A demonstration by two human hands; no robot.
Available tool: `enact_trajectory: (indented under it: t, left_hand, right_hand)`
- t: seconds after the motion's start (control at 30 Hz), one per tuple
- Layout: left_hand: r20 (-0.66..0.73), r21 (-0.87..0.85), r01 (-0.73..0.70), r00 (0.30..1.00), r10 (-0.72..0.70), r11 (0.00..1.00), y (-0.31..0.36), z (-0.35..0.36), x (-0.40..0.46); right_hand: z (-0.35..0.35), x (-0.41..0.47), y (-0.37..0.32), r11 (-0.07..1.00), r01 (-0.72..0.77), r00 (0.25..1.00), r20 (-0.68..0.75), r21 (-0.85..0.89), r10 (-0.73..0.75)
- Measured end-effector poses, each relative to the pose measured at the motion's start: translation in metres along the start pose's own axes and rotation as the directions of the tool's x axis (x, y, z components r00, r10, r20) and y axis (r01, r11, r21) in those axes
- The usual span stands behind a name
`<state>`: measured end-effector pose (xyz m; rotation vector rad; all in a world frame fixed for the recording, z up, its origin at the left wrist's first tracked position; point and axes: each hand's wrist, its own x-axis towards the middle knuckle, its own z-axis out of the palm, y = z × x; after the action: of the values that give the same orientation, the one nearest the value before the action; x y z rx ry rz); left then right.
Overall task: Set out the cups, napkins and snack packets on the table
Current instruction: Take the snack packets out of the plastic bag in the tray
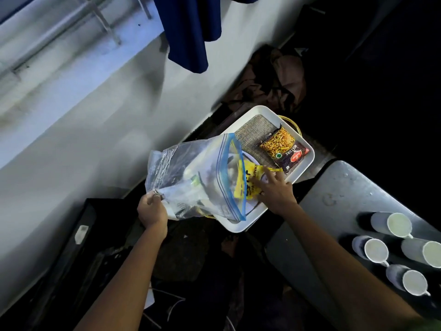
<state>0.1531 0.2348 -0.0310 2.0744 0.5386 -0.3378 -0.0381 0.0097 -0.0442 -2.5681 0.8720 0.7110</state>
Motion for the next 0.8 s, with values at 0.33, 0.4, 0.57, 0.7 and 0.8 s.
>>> enact_trajectory:
  t: [0.33,0.4,0.57,0.7,0.8]
  left_hand:
    - [0.045,0.009,-0.019,0.999,0.018,1.000,-0.003,-0.002,-0.002]
    - [0.054,0.023,-0.015,0.998,0.014,1.000,-0.004,-0.001,-0.002]
    - [0.085,0.038,-0.012,0.996,0.009,0.999,-0.008,0.001,-0.002]
    - [0.113,0.065,-0.017,0.994,0.010,0.998,-0.010,-0.001,-0.003]
    - [0.225,0.064,-0.006,0.974,-0.009,0.998,-0.011,-0.003,-0.002]
  right_hand:
    - [0.005,0.017,-0.030,0.956,-0.240,0.969,-0.021,0.171,0.247]
    - [-0.002,0.015,-0.030,0.944,-0.254,0.965,-0.003,0.211,0.261]
    - [-0.026,0.000,-0.041,0.730,-0.096,0.773,-0.411,0.676,0.483]
    - [-0.040,0.003,-0.058,0.482,0.069,0.938,-0.221,0.873,0.266]
    - [-0.040,0.009,-0.071,0.142,-0.150,0.989,0.147,0.978,0.030]
